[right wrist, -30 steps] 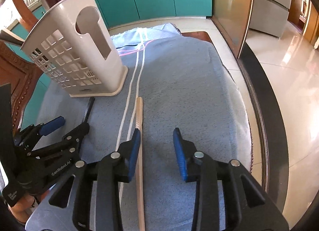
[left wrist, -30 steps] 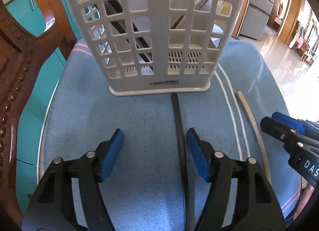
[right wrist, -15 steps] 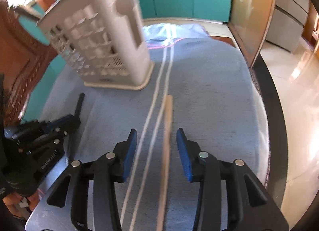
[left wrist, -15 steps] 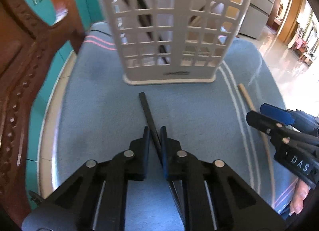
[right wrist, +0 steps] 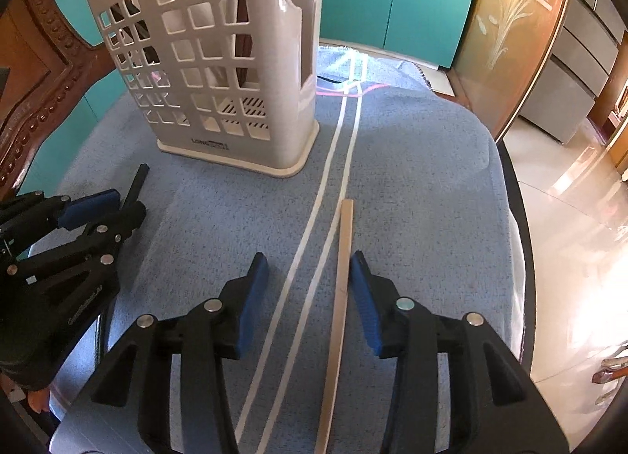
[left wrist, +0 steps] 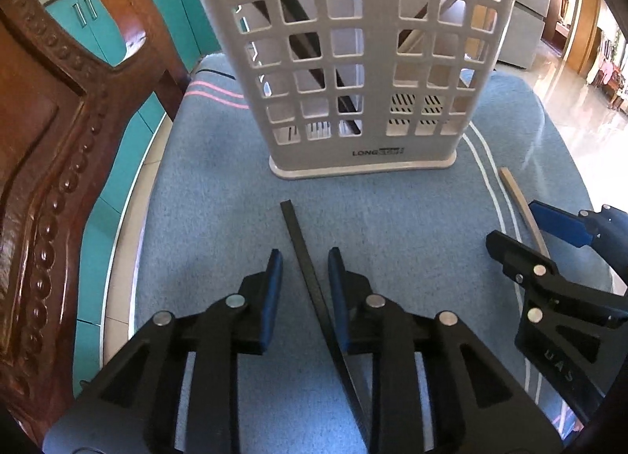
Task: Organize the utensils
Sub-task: 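Close the left gripper on the black chopstick while the right closes on the light wooden chopstick, then lift both held chopsticks up toward the white caddy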
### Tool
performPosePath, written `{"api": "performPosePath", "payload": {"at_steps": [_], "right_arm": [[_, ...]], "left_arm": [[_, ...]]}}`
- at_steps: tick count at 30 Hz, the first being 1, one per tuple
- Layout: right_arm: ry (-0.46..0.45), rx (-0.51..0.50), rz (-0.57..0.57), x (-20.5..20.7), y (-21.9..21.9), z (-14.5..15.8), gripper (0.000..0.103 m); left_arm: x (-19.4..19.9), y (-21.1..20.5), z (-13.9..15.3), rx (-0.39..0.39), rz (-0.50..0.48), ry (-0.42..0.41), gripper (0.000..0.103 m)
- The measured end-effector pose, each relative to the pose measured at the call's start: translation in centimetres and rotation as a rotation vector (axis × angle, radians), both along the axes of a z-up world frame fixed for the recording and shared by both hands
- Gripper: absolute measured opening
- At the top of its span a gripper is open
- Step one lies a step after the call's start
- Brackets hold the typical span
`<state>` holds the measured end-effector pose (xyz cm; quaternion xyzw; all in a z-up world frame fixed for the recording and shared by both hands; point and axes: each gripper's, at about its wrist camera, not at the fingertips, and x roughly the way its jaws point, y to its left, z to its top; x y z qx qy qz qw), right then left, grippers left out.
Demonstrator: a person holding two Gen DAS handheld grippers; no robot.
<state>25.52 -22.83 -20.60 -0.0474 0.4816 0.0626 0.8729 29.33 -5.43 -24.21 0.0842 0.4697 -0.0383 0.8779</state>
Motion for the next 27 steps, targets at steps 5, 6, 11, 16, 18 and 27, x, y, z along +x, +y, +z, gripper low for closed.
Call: {"api": "performPosePath", "payload": {"at_steps": [5, 6, 11, 16, 18, 27], "right_arm": [[0.004, 0.009, -0.011, -0.1, -0.6, 0.0, 0.018], [0.003, 0.009, -0.016, -0.1, -0.8, 0.1, 0.008], [0.008, 0.055, -0.030, 0.0, -2.1, 0.5, 0.006], [-0.089, 0.081, -0.032, -1.1, -3.3, 2.8, 0.006], [-0.138, 0.114, -0.028, -2.1, -4.2, 4.5, 0.006], [-0.357, 0.280, -0.006, -9.2, -5.7, 12.9, 0.007]], "left_arm": [[1.5, -1.9, -0.1, 0.003, 0.003, -0.002, 0.029], [1.6, -1.9, -0.1, 0.003, 0.002, -0.002, 0.028], [1.0, -2.6, -0.5, -0.013, -0.016, -0.008, 0.010], [-0.3, -2.7, 1.4, -0.062, -0.024, -0.075, 0.007], [-1.3, -2.2, 3.0, -0.092, -0.025, -0.118, 0.007], [-8.6, 1.3, 11.5, -0.233, -0.012, -0.282, 0.007]]}}
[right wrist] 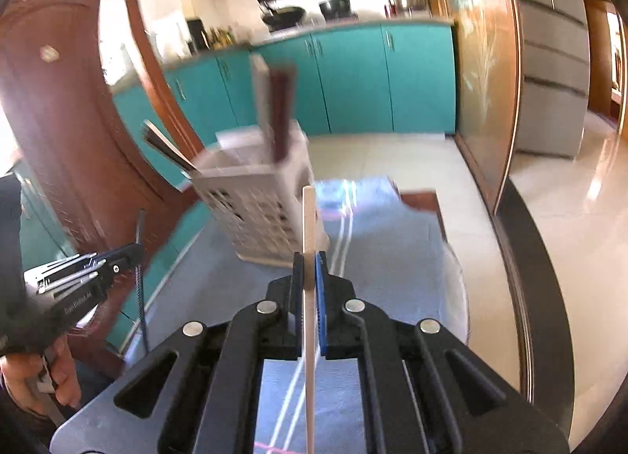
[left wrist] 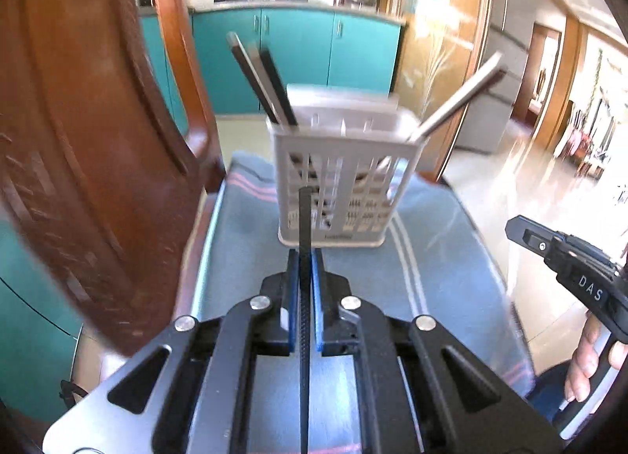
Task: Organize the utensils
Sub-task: 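Lift both held chopsticks up toward the white caddy, then insert both chopsticks into the white caddy and open both grippers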
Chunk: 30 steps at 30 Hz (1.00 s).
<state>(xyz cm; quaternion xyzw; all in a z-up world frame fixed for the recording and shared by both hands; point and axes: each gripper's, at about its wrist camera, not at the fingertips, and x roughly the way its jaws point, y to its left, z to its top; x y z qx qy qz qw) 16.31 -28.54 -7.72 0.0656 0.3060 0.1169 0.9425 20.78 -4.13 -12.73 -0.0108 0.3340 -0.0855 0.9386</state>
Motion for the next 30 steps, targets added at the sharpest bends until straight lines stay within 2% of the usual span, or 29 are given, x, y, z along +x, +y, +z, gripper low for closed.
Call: {"api": "performPosePath", "payload": {"at_steps": [4, 8, 14, 17, 20, 23, 30], "right_arm": [[-0.063, 0.021, 0.035, -1.4, 0.5, 4.9, 0.007], [-0.145, 0.048, 0.055, -0.8, 1.3, 10.5, 0.007], [-0.267, 0.039, 0.061, 3.1, 3.6, 18.3, 0.007], [-0.325, 0.018, 0.015, 5.2, 4.2, 20.4, 0.007], [-0.351, -0.023, -0.022, 7.3, 5.0, 20.1, 0.007], [-0.305, -0.038, -0.032, 9.7, 5.3, 17.6, 0.006], [-0.193, -0.051, -0.024, 12.1, 5.0, 11.8, 0.007]], "left_arm": [[-1.8, 1.2, 5.2, -0.013, -0.020, -0.077, 0.007], [-2.2, 2.9, 11.7, -0.054, -0.036, -0.179, 0.007], [0.5, 4.4, 19.0, -0.103, 0.001, -0.298, 0.007], [2.8, 4.0, 20.9, -0.120, 0.028, -0.350, 0.007], [5.0, 3.0, 21.0, -0.138, 0.043, -0.358, 0.007], [8.0, 1.6, 19.0, -0.129, 0.054, -0.353, 0.007], [12.7, 0.1, 12.3, -0.089, 0.051, -0.201, 0.007]]}}
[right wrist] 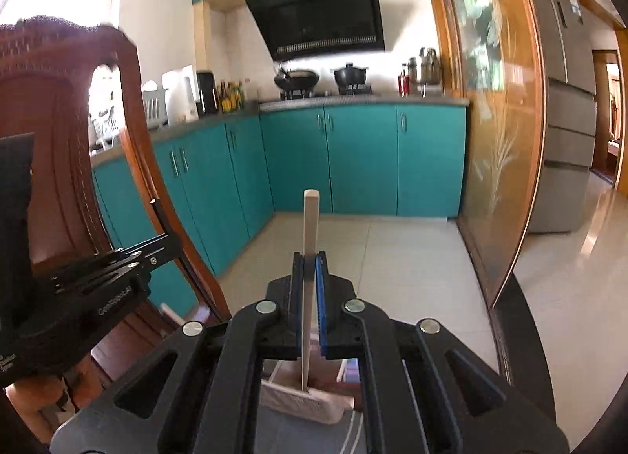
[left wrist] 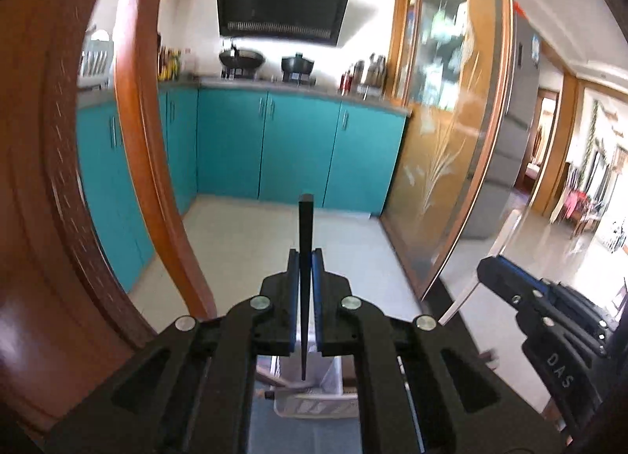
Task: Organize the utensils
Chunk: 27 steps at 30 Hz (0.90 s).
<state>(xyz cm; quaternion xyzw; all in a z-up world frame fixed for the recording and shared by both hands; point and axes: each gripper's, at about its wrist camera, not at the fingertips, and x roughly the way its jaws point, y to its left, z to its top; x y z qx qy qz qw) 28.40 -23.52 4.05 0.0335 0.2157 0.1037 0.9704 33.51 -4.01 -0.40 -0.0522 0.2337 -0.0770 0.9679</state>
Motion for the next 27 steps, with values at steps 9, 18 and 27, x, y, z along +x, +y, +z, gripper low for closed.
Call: {"api": "performPosePath", "payload": {"at_steps": [9, 18, 27], "right_arm": [[-0.081, 0.017, -0.019, -5.5, -1.4, 0.9, 0.048], [-0.196, -0.003, -0.055, -17.7, -4.4, -1.9, 0.099], [-0.159, -0.149, -0.110, -21.4, -3.3, -5.8, 0.100]], "left_arm": [[-2.7, 0.5, -0.7, 0.007, 0.015, -0.016, 0.035], [-16.4, 1.1, -2.6, 0.137, 0.067, -0.135, 0.091], [-23.9, 1.3, -5.8, 0.234, 0.091, -0.134, 0.099]]}}
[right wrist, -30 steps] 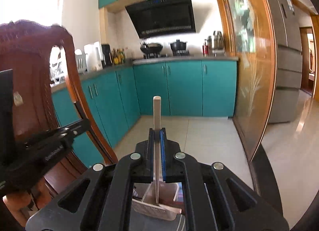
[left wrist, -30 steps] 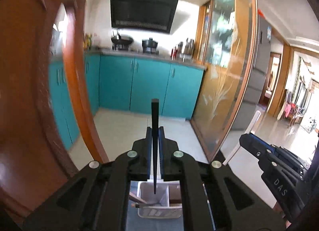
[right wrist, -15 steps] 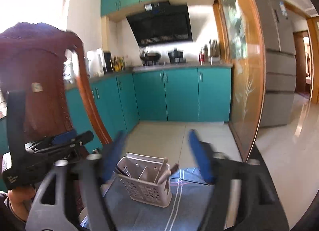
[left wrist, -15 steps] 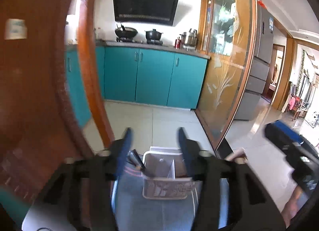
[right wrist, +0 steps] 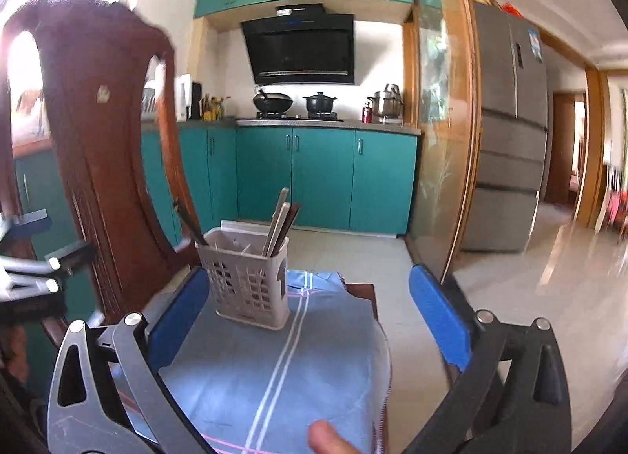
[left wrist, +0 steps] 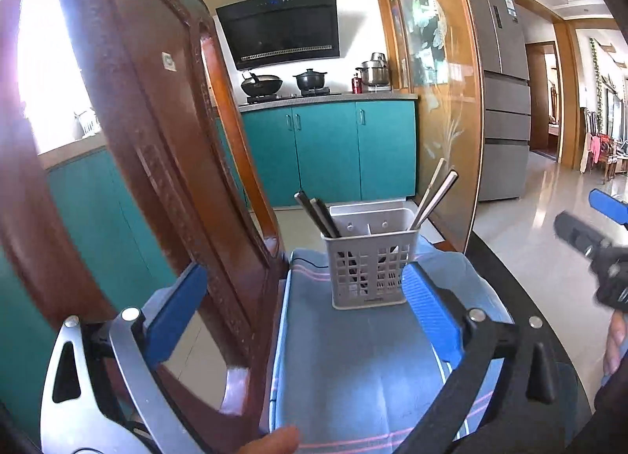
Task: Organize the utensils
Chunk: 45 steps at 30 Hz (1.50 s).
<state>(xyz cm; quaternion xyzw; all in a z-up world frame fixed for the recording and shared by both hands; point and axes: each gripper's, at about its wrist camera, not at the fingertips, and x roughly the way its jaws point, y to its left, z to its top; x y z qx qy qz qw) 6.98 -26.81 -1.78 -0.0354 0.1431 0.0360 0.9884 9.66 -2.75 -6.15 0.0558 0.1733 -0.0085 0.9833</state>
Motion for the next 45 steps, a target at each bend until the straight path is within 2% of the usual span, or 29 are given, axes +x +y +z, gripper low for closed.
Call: {"api": "performPosePath", "payload": {"at_steps": [4, 10, 15, 45], "right_arm": [[-0.002, -0.039, 0.052, -0.4, 1.4, -0.3, 0.100], [-0.031, -0.068, 0.048, -0.6, 2.4, -0.1, 0.100], [-0.038, -0.092, 0.039, -0.7, 2.4, -0.3, 0.100], [-0.043, -0.081, 0.016, -0.9, 1.5, -0.7, 0.100]], "left_arm": [[-0.7, 0.4, 0.8, -0.031, 0.004, -0.014, 0.099], [-1.2, 0.5, 1.4, -0.027, 0.013, -0.039, 0.099], [-0.8, 0.7, 1.2, -0.055, 0.004, -0.032, 0.099], [0.3, 0.4, 0.8, -0.063, -0.021, -0.004, 0.099]]}}
